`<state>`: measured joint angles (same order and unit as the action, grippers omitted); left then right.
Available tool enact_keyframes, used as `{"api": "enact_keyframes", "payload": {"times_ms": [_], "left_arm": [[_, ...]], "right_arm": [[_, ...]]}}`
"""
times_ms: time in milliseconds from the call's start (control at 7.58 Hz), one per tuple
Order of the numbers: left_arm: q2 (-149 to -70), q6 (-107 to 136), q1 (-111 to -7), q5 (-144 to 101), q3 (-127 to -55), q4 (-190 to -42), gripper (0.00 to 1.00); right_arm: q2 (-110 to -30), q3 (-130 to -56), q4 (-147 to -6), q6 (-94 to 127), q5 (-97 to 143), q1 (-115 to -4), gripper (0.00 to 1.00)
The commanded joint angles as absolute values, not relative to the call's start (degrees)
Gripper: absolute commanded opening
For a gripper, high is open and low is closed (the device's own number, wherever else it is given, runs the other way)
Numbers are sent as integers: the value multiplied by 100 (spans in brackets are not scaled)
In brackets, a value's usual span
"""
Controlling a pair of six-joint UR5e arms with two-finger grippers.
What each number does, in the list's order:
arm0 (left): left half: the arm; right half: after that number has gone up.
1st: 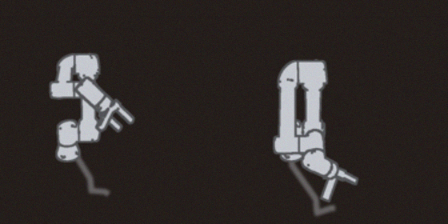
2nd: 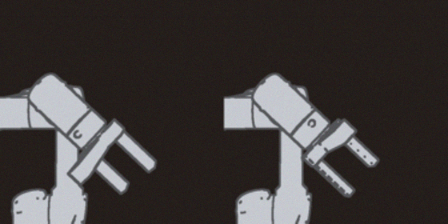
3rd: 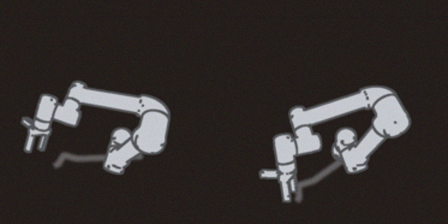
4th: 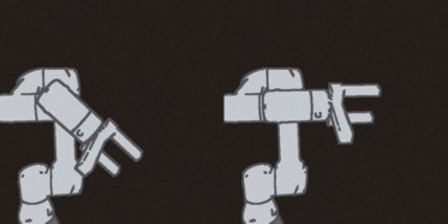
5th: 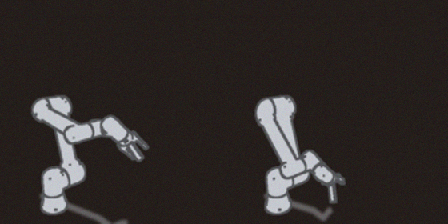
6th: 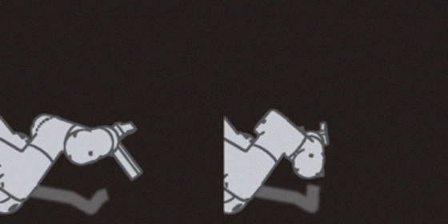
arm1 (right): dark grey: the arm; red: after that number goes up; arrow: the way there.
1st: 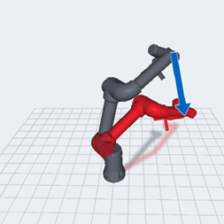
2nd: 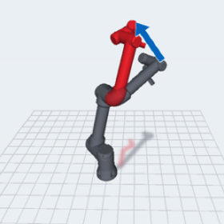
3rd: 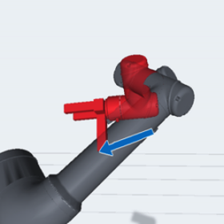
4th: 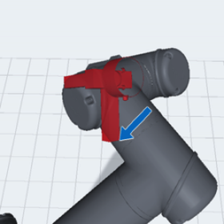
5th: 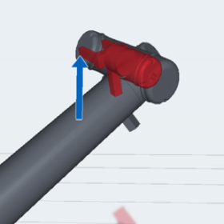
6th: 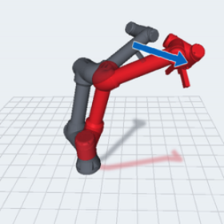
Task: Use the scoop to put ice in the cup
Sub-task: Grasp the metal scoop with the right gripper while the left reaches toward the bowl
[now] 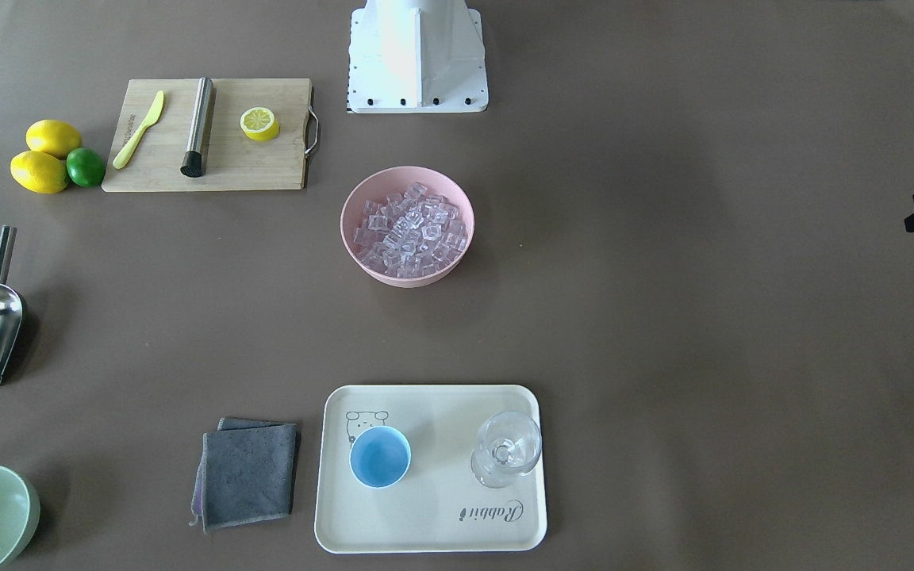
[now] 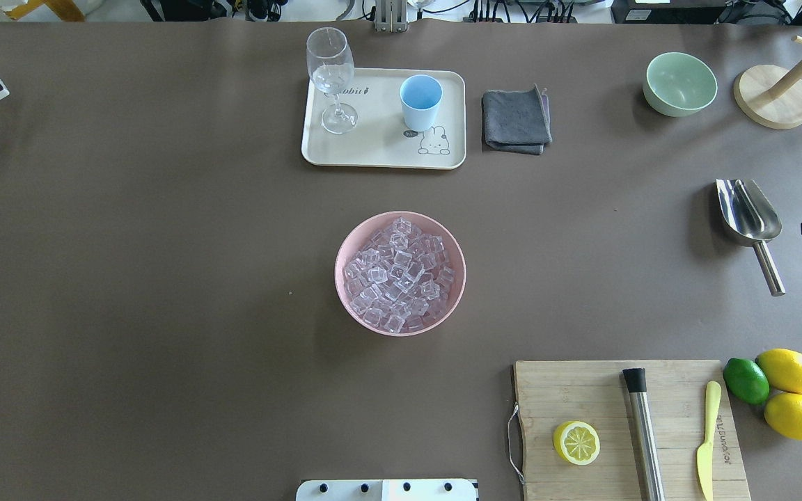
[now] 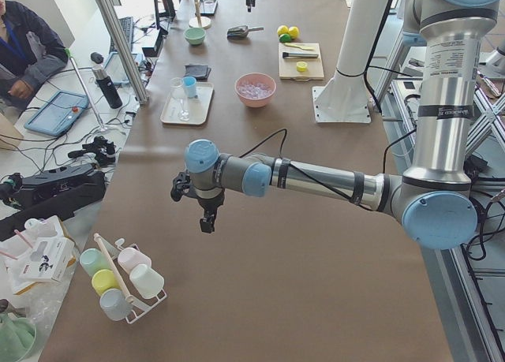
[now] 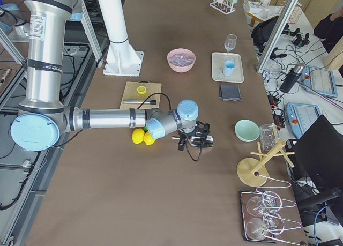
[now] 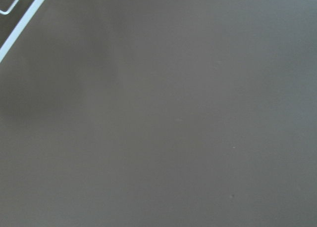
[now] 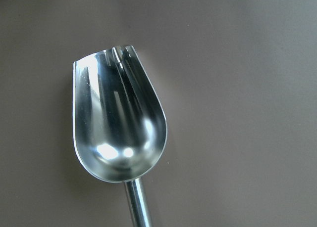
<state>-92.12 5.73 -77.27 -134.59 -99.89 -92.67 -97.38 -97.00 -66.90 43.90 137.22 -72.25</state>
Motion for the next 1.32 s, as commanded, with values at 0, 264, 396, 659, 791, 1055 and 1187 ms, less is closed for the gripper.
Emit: {"api": "enact_keyframes", "payload": {"times_ms": [0,264,396,659,791,1055,1187], "left_arm": [[-9386,721,-7217,-13474,-10441,-9184,98],[-9448,729,-7006,-13465,-10581,-9176,98],[-9448,729,-6927,-13430,-10773,-9158,98],[-9518,712,-6725,-13473,-11038,-9272,98],[-9666,712,-6524,-13465,-11065,-9481,98],[-9782,677,-5865,-13421,-11118,-9886,98],[-9852,677,-5584,-13447,-11109,-10131,98]], "right_arm": [[-9817,-9694,-6240,4817,13519,-6664,100],[-9809,-9651,-6275,4074,13115,-6452,100],[-9748,-9581,-6275,3913,13113,-6364,100],[-9721,-9493,-6267,3850,13026,-6136,100],[-9721,-9431,-6267,3736,13017,-6109,100],[-9546,-9247,-6267,3718,13017,-6073,90],[-9475,-9168,-6275,3726,13017,-6065,84]]}}
